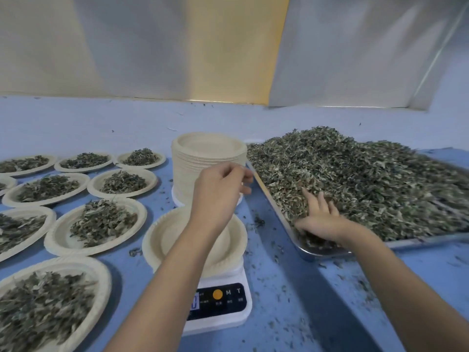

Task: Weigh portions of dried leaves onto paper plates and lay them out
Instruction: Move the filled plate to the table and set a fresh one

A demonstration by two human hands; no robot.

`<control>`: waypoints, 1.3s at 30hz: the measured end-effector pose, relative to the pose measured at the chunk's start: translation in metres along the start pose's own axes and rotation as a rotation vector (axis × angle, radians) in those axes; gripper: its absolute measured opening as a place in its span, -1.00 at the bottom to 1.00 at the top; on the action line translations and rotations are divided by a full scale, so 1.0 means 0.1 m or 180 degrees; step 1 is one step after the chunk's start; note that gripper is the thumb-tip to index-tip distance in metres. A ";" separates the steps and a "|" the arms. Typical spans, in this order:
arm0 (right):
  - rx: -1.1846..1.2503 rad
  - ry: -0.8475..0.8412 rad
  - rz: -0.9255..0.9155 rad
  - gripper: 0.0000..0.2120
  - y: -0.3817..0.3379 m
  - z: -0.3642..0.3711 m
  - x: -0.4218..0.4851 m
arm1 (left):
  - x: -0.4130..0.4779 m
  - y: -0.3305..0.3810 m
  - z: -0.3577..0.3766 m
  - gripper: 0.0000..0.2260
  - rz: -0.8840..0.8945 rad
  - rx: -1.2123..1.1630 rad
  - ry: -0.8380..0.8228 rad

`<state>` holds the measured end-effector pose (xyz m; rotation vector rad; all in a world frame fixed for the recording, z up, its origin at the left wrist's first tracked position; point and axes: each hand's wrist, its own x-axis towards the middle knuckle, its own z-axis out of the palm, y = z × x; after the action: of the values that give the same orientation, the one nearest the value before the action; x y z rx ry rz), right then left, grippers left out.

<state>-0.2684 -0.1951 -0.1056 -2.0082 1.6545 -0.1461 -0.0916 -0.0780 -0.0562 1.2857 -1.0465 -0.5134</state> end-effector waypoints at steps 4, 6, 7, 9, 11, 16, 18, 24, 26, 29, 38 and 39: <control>-0.0427 -0.0587 0.0179 -0.30 0.09 0.12 0.14 | 0.02 0.01 0.15 -0.75 -0.0068 -0.0148 -0.0045; -0.0341 -0.0549 0.0156 -0.36 0.05 0.17 0.22 | 0.01 0.01 0.19 -0.74 -0.0083 -0.0187 -0.0076; -0.0301 -0.0469 0.0107 -0.33 0.03 0.20 0.27 | 0.01 0.01 0.21 -0.74 -0.0077 -0.0192 -0.0090; -0.0249 -0.0123 -0.0039 -0.24 0.00 0.28 0.38 | 0.01 0.00 0.24 -0.74 -0.0061 -0.0223 -0.0119; -0.0199 0.0354 -0.0206 -0.20 -0.05 0.32 0.47 | 0.01 -0.01 0.26 -0.74 -0.0042 -0.0254 -0.0151; -0.0756 0.1607 -0.0692 -0.27 -0.11 0.25 0.63 | 0.07 -0.04 0.32 -0.74 -0.0006 -0.0191 -0.0151; -0.0862 0.1634 -0.0689 -0.31 -0.08 0.22 0.70 | 0.09 -0.05 0.33 -0.74 0.0000 -0.0168 -0.0158; -0.0878 0.1325 -0.0580 -0.43 -0.04 0.23 0.80 | 0.10 -0.07 0.28 -0.74 -0.0082 -0.0273 -0.0094; -0.0746 0.1321 -0.0638 -0.47 -0.05 0.23 0.76 | 0.09 -0.07 0.28 -0.74 -0.0070 -0.0240 -0.0078; -0.0425 0.1495 -0.0718 -0.52 -0.08 0.21 0.70 | 0.07 -0.05 0.29 -0.75 0.0068 -0.0080 -0.0091; -0.1104 0.0971 -0.0703 -0.61 -0.09 0.24 0.62 | 0.07 -0.05 0.29 -0.73 0.0414 0.0385 -0.0269; -0.1117 0.1105 -0.0722 -0.64 -0.10 0.23 0.61 | 0.07 -0.06 0.29 -0.72 0.0406 0.0377 -0.0268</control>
<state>-0.2350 -0.2433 -0.1354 -2.5550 1.7467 -0.3206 -0.1122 -0.1002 -0.0610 1.3003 -1.2362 -0.4164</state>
